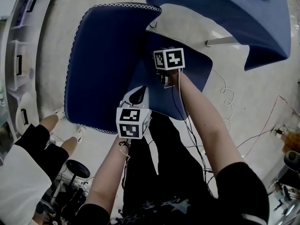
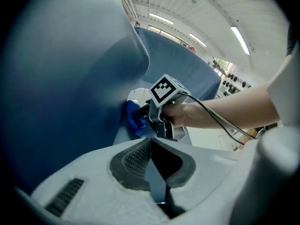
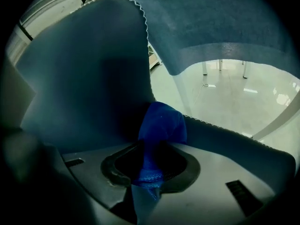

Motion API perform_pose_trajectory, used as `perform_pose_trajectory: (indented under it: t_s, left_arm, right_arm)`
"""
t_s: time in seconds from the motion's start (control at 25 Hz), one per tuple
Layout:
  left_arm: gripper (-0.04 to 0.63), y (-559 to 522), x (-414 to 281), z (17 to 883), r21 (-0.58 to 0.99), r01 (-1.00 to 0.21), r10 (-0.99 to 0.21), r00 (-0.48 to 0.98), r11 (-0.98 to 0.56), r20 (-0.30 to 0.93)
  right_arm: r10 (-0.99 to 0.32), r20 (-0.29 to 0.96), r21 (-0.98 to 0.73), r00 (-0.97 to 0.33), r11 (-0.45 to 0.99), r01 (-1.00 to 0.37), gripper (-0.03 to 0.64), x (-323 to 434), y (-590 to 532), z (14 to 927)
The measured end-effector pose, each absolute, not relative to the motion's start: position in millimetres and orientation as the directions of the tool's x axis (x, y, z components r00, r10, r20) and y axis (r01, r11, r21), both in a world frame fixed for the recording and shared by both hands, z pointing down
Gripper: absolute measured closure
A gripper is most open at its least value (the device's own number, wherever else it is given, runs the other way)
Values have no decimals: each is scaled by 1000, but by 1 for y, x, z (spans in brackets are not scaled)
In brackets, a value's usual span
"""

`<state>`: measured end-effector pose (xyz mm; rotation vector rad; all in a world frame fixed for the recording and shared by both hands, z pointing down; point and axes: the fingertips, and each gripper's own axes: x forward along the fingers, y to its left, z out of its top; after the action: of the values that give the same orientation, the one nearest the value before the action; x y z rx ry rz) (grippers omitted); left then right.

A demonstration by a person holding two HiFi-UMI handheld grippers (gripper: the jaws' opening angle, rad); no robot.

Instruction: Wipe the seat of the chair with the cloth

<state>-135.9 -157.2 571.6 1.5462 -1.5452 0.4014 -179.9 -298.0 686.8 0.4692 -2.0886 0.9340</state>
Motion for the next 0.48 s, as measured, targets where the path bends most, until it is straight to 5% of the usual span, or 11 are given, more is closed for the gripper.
perform_pose_trajectory:
  t_s: [0.48]
  left_arm:
    - [575, -151, -111, 571, 378, -918, -620, 228, 120, 751]
  right_arm:
    - [-129, 850, -345, -511, 597, -724, 517, -104, -309, 697]
